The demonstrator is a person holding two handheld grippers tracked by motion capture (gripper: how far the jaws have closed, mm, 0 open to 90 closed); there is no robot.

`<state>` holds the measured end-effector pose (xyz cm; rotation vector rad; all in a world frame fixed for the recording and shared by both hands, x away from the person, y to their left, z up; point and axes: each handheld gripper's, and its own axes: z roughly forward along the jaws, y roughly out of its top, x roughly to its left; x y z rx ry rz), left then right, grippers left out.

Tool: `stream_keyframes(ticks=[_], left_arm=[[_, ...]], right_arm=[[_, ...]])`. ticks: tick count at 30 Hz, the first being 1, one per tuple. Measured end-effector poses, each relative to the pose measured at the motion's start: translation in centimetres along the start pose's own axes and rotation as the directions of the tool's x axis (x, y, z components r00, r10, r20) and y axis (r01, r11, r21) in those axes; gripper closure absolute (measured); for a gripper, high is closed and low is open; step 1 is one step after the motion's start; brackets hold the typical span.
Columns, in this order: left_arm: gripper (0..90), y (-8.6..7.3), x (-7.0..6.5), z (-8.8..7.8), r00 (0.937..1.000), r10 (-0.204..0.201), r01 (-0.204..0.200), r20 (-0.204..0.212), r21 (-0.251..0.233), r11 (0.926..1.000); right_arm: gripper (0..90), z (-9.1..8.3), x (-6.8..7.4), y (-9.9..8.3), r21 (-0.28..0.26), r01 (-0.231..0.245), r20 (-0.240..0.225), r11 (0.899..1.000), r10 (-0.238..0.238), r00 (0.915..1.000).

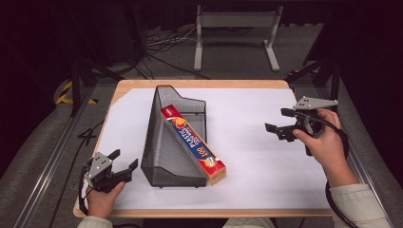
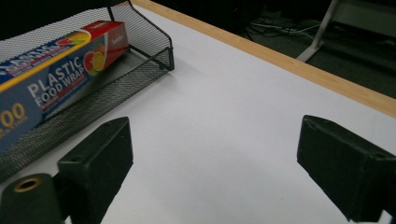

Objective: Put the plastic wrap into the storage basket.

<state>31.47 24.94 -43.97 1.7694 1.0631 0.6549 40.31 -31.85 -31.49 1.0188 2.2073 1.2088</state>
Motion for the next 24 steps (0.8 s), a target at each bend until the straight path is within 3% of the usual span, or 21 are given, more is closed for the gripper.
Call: stream_keyframes(ticks=[3, 7, 10, 24], left_arm=[[24.3, 0.0, 0.0, 0.0, 1.0, -0.002, 0.002, -0.002, 0.001, 1.0], [24.3, 0.0, 0.0, 0.0, 1.0, -0.003, 0.003, -0.003, 0.003, 1.0], [24.3, -0.1, 0.0, 0.0, 1.0, -0.007, 0.007, -0.003, 0.003, 1.0], [24.3, -0.1, 0.1, 0.0, 1.0, -0.008, 0.008, -0.003, 0.003, 1.0]], right_arm=[[9.7, 0.0, -0.5, -1.0, -0.016, 0.01, 0.012, 1.0, -0.01, 0.9999], [10.7, -0.2, -0.9, -2.9, 0.008, -0.041, 0.016, 0.999, 0.041, 0.999], [10.5, 0.0, -0.8, -4.0, -0.003, -0.058, 0.011, 0.998, 0.058, 0.9982], [10.0, 1.8, -1.0, -9.0, -0.004, -0.08, 0.005, 0.997, 0.08, 0.9968]])
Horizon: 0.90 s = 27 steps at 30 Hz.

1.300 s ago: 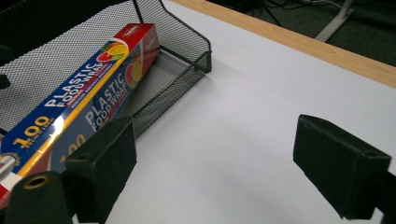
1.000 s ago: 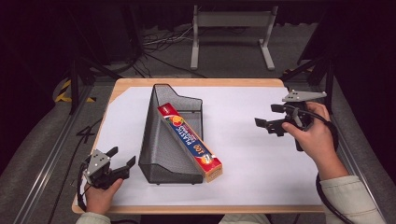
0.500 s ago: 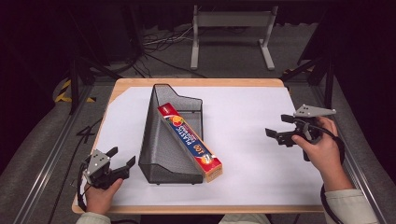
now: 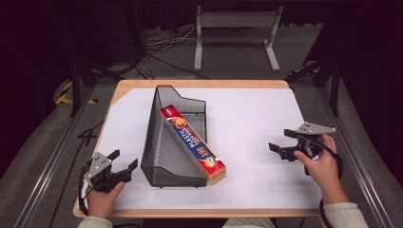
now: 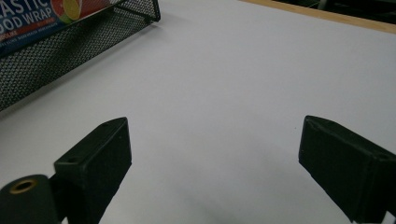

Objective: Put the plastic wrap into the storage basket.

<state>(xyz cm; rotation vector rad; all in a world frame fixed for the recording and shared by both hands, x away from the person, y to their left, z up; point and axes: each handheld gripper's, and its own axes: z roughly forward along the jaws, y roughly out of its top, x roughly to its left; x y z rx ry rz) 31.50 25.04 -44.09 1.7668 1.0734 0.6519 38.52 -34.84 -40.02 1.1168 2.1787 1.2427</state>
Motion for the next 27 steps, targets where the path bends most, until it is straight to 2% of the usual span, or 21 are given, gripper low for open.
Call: stream_keyframes(ticks=[1, 5, 9, 13, 16, 20, 23, 27], left_arm=[[24.3, 0.0, 0.0, 0.0, 1.0, 0.0, 0.0, 0.001, 0.0, 1.0], [24.3, 0.0, 0.0, 0.0, 1.0, 0.002, -0.002, 0.003, -0.001, 1.0], [24.2, 0.0, 0.0, 0.0, 1.0, 0.005, -0.005, 0.006, 0.0, 1.0], [24.2, 0.1, -0.1, 0.1, 0.9999, 0.008, -0.008, 0.012, 0.0, 1.0], [24.0, 0.1, 0.0, 0.2, 0.9998, 0.007, -0.007, 0.017, 0.003, 1.0], [24.0, 0.1, -0.1, 0.3, 0.9997, 0.006, -0.007, 0.023, 0.005, 1.0], [23.9, 0.1, 0.0, 0.3, 0.9997, -0.001, 0.0, 0.025, 0.004, 1.0], [24.0, 0.1, 0.0, 0.4, 0.9997, -0.006, 0.006, 0.023, 0.0, 1.0]], right_arm=[[10.0, 0.3, -0.2, -0.6, 0.005, 0.013, -0.002, 1.0, -0.013, 0.9999], [10.0, 0.6, -0.3, -1.5, -0.005, 0.004, -0.008, 1.0, -0.004, 1.0], [10.0, 1.1, -0.2, -2.7, 0.009, 0.014, -0.013, 1.0, -0.014, 0.9998], [10.0, 1.3, -0.1, -3.9, 0.025, 0.004, -0.006, 1.0, -0.004, 1.0], [9.9, 0.9, 0.1, -4.1, 0.014, -0.006, 0.001, 1.0, 0.006, 1.0], [8.1, 0.8, -0.1, -4.3, 0.017, -0.025, -0.017, 1.0, 0.025, 0.9996], [7.2, 1.0, -0.1, -4.2, 0.033, -0.016, -0.03, 0.999, 0.017, 0.9994], [9.4, 0.9, 0.2, -4.2, 0.024, 0.005, -0.02, 1.0, -0.004, 0.9998]])
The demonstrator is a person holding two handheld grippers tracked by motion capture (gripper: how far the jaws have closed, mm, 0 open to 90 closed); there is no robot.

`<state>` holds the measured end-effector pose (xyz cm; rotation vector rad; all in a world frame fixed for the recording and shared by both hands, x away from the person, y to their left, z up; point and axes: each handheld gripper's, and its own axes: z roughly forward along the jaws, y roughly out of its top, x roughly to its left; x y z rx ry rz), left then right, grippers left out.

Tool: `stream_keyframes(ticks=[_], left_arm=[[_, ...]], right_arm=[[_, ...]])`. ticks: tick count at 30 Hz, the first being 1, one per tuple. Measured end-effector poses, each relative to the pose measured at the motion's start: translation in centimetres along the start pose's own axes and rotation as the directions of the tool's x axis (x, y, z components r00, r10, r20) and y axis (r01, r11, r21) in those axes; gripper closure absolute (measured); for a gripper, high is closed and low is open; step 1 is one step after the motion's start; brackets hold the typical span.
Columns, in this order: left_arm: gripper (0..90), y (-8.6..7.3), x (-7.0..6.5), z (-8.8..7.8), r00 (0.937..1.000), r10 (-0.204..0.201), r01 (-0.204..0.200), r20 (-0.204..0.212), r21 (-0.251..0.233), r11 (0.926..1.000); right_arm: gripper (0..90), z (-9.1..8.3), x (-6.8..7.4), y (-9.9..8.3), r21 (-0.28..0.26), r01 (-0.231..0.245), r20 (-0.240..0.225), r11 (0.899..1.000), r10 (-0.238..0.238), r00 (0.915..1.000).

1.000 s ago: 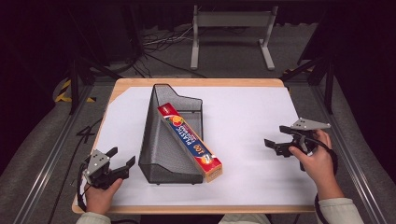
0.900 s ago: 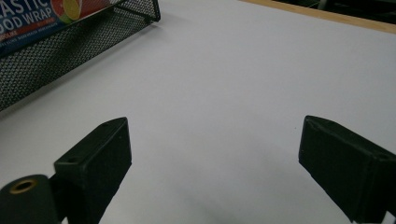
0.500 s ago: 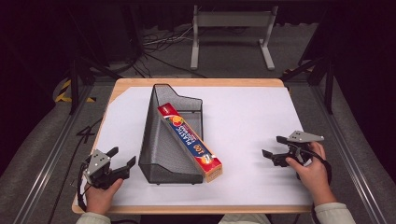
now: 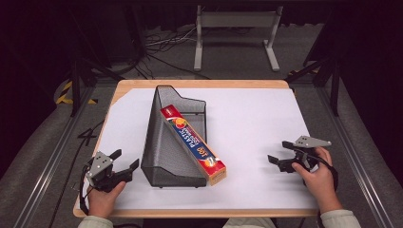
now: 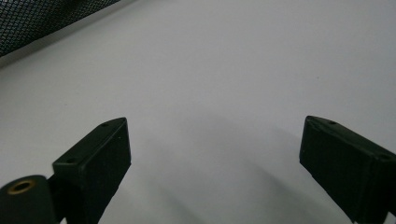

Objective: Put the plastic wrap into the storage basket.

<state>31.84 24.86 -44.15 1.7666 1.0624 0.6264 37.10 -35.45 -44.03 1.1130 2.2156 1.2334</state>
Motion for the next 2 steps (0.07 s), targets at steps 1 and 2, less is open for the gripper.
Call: stream_keyframes(ticks=[1, 2], left_arm=[[24.0, 0.0, 0.0, 0.0, 1.0, 0.0, 0.0, 0.0, 0.0, 1.0], [24.0, 0.02, 0.03, 0.05, 1.0, 0.001, -0.001, 0.001, 0.003, 1.0]], right_arm=[[9.4, -0.06, 0.03, 0.01, 0.002, -0.002, 0.001, 1.0, 0.002, 1.0], [9.4, -0.06, 0.03, 0.01, 0.002, -0.002, 0.001, 1.0, 0.002, 1.0]])
